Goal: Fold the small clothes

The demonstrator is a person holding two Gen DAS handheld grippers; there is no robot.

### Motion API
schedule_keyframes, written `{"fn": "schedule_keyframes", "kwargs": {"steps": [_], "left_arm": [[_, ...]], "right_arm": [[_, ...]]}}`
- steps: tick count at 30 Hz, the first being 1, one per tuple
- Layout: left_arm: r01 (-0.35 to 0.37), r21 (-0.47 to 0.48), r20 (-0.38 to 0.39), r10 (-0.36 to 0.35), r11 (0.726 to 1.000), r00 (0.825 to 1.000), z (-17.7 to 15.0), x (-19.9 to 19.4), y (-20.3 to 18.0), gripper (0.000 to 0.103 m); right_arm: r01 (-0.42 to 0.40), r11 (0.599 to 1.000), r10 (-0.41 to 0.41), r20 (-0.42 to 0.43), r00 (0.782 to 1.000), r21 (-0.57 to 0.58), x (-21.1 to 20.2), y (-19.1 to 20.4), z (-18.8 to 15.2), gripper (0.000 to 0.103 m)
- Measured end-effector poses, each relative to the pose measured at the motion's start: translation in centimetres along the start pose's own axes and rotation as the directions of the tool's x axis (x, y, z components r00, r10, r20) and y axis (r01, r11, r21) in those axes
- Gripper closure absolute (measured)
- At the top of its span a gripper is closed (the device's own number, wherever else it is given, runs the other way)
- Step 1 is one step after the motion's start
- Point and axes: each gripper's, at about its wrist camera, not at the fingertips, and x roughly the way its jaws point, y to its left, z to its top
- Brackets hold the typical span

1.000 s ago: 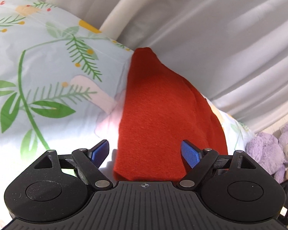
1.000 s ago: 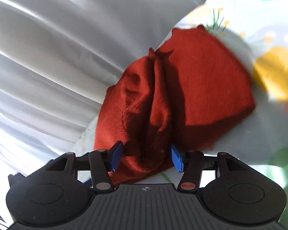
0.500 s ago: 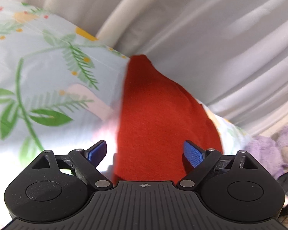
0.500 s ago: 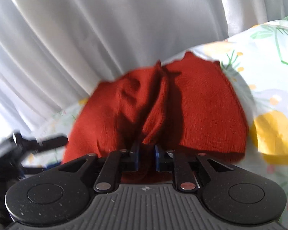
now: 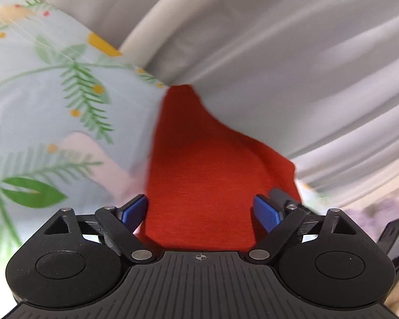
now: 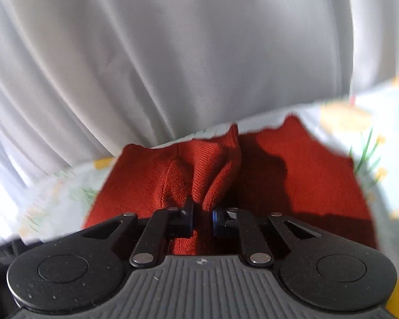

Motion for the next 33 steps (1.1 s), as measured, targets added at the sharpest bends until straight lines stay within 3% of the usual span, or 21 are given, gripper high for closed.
{"fn": "schedule_keyframes", "kwargs": {"steps": [3,7,15,17,20,22,24,29,31,32,33], "left_arm": [[-0.003,0.073,0.037,0.000,0.997,0.999,-0.1,-1.2,-1.4,0.010],[-0.073,0.193,0.051,0.065,0.979,0.997,-0.9,-2.1,-3.1,0.009],[-0.140,0.459,0.009,0.153,0.877,0.988,-6.0,-1.2,-5.7,0.009],[-0.133,0.501,-0.008,0.158,0.855,0.987,-7.4,-1.0,-5.9,0.008],[-0.153,0.548,-0.011,0.190,0.822,0.982,-8.9,-0.7,-5.7,0.009],[-0.194,0.568,0.017,0.224,0.800,0.974,-9.3,-0.3,-5.6,0.009],[-0.213,0.576,0.036,0.237,0.789,0.971,-9.5,0.1,-5.5,0.009],[-0.250,0.583,0.069,0.260,0.773,0.963,-9.7,1.1,-5.7,0.009],[-0.249,0.596,0.064,0.264,0.764,0.962,-9.9,1.5,-6.0,0.009],[-0.245,0.599,0.063,0.261,0.762,0.963,-10.0,1.6,-6.1,0.009],[-0.245,0.601,0.061,0.262,0.760,0.963,-10.1,1.7,-6.3,0.009]], "right_arm": [[0.087,0.988,-0.074,0.108,0.991,-0.128,-2.4,1.5,0.3,0.093],[0.133,0.980,-0.112,0.141,0.984,-0.148,-3.5,0.1,0.7,0.093],[0.286,0.950,-0.275,0.098,0.956,-0.128,-2.5,-3.4,-0.5,0.093],[0.271,0.957,-0.267,0.051,0.962,-0.102,-2.1,-4.3,-0.8,0.091],[0.194,0.980,-0.196,0.049,0.979,0.035,-4.5,-5.6,-1.2,0.085],[0.116,0.980,-0.126,0.054,0.991,0.160,-6.9,-6.8,-2.2,0.067],[0.061,0.956,-0.080,0.055,0.995,0.288,-9.5,-8.1,-4.1,0.056],[-0.057,0.867,0.048,0.033,0.998,0.496,-12.0,-9.0,-9.2,0.053],[-0.067,0.868,0.079,-0.005,0.997,0.493,-10.7,-8.4,-9.5,0.055],[-0.049,0.876,0.059,-0.004,0.998,0.479,-10.3,-7.9,-9.3,0.061],[-0.044,0.883,0.043,0.015,0.999,0.468,-10.2,-7.5,-9.1,0.078]]}}
